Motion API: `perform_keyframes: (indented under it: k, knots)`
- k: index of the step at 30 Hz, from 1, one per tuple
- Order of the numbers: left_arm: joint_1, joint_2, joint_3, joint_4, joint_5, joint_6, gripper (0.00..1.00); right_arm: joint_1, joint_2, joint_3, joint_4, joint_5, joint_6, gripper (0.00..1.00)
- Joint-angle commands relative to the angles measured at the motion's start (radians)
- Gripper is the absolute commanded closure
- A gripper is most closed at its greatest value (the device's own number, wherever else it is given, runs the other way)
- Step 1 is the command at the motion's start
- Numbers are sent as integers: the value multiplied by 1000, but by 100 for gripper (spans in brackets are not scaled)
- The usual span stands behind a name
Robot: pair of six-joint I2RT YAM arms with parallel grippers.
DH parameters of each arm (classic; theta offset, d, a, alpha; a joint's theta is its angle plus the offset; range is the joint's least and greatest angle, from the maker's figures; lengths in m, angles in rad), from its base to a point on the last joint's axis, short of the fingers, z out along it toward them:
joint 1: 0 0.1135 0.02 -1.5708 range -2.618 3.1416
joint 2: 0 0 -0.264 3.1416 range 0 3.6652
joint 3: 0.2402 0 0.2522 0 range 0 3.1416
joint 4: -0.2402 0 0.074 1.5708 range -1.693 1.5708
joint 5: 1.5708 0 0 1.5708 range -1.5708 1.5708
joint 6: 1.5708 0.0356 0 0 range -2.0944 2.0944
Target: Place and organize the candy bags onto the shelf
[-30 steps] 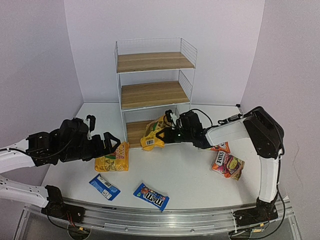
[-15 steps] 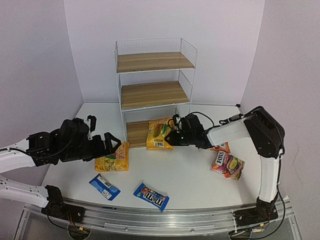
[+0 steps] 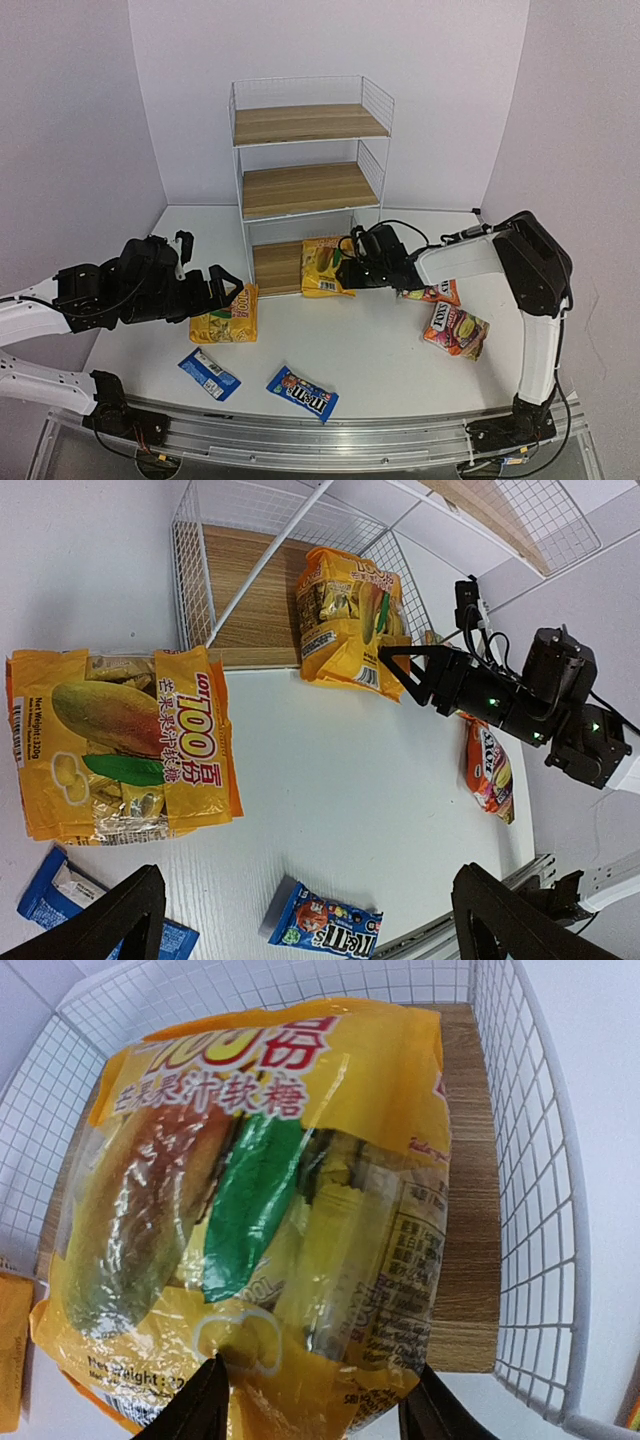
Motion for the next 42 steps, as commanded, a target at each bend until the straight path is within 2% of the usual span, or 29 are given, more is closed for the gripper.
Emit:
perform_keyframes:
  k: [1, 6, 11, 15, 18, 22, 28, 36, 42]
  knots:
    - [0, -8, -1, 21, 1, 11, 0, 30, -99, 11, -55, 10, -42, 38]
    - [-1, -5, 1, 24, 4, 14, 0, 55, -146, -4, -109, 40, -55, 24]
    - [0, -6, -2, 24, 6, 6, 0, 78, -217, -64, -150, 71, -44, 21]
    - [0, -13, -11, 19, 3, -7, 0, 99, -262, -132, -152, 4, -28, 20]
    - [0, -21, -15, 12, -3, -12, 0, 157, -245, -135, -177, -76, -65, 15]
    - [0, -25, -14, 9, -5, -14, 0, 190, -172, -88, -179, -145, -79, 15]
    - [0, -13, -18, -1, -6, -30, 0, 192, -49, 15, -168, -149, -104, 14]
    - [0, -20, -42, -34, -18, -84, 0, 186, 25, 78, -110, 36, -159, 14]
    - [0, -38, -47, -127, -15, -183, 0, 145, 45, 85, -79, 81, -98, 15]
